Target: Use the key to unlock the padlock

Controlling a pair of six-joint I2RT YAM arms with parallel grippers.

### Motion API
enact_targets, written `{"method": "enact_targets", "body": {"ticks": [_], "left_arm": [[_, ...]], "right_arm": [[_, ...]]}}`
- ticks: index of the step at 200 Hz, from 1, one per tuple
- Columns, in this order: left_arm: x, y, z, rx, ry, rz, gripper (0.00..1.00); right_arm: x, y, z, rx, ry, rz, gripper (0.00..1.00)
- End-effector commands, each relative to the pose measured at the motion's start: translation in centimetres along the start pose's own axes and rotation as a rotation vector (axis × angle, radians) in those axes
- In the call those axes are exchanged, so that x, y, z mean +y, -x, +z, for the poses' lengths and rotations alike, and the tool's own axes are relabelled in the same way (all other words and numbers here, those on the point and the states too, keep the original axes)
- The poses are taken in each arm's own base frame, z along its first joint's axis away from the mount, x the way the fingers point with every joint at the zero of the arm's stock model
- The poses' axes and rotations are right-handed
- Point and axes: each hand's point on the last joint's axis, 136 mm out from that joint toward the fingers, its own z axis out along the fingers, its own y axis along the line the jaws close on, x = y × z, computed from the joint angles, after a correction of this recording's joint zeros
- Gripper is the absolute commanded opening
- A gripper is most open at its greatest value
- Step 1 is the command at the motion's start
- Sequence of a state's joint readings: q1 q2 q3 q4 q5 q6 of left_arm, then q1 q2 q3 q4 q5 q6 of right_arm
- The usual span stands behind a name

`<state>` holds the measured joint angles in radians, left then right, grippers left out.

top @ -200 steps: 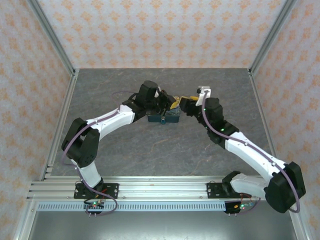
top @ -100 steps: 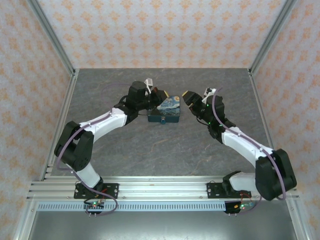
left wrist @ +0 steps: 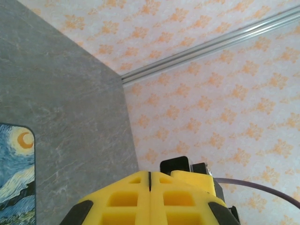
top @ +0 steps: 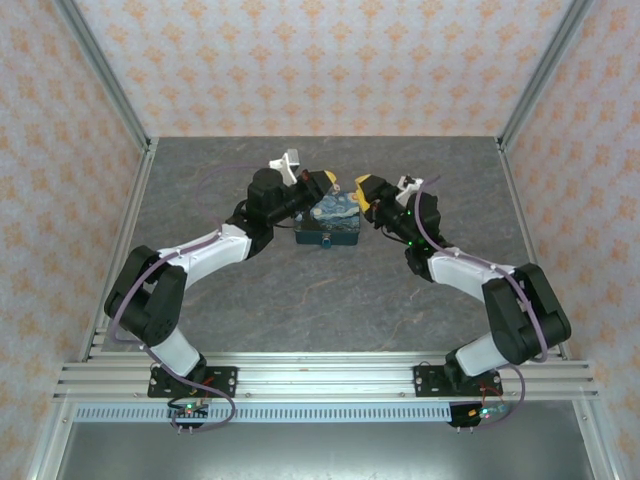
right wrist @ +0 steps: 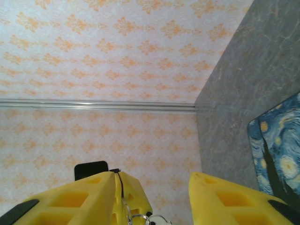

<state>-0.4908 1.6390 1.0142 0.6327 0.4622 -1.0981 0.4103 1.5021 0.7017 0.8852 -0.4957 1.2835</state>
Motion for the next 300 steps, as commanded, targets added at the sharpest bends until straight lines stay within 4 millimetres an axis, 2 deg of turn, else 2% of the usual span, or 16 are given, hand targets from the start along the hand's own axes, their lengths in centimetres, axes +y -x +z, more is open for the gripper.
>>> {"method": "enact_targets", "body": {"ticks": [1,56,111,129,170,228,253,300], "left_arm": [[-1.5,0.7,0.3,-0.044,-0.081,-0.028,0.0],[-1.3,0.3,0.8,-0.037,-0.093,-0.054,0.0],[-0.9,0.1,1.0,-0.036,-0.088,-0.062,0.0],[-1.0,0.0,1.1,-0.032,-0.091,-0.063,0.0],[-0.8,-0.1,1.2,-0.032,-0.085,-0.067,0.0],[0.0,-0.2,1.4,-0.038,-0.063,-0.089,0.0],[0.4,-0.3,1.6,-0.036,-0.054,-0.095,0.0],[0.7,-0.2,1.5,-0.041,-0.039,-0.097,0.0]], "right_arm": [[3.5,-0.9,0.8,0.036,0.132,-0.013,0.44],[4.4,-2.5,1.9,0.077,0.172,-0.03,0.42],[3.9,-3.1,1.9,0.09,0.167,-0.027,0.37],[3.8,-3.1,2.0,0.089,0.167,-0.024,0.37],[3.9,-3.1,2.2,0.089,0.177,-0.018,0.3],[3.4,-3.2,1.6,0.087,0.175,-0.017,0.23],[3.2,-3.3,1.4,0.09,0.171,-0.014,0.17],[3.1,-3.5,1.4,0.102,0.169,-0.013,0.18]]}}
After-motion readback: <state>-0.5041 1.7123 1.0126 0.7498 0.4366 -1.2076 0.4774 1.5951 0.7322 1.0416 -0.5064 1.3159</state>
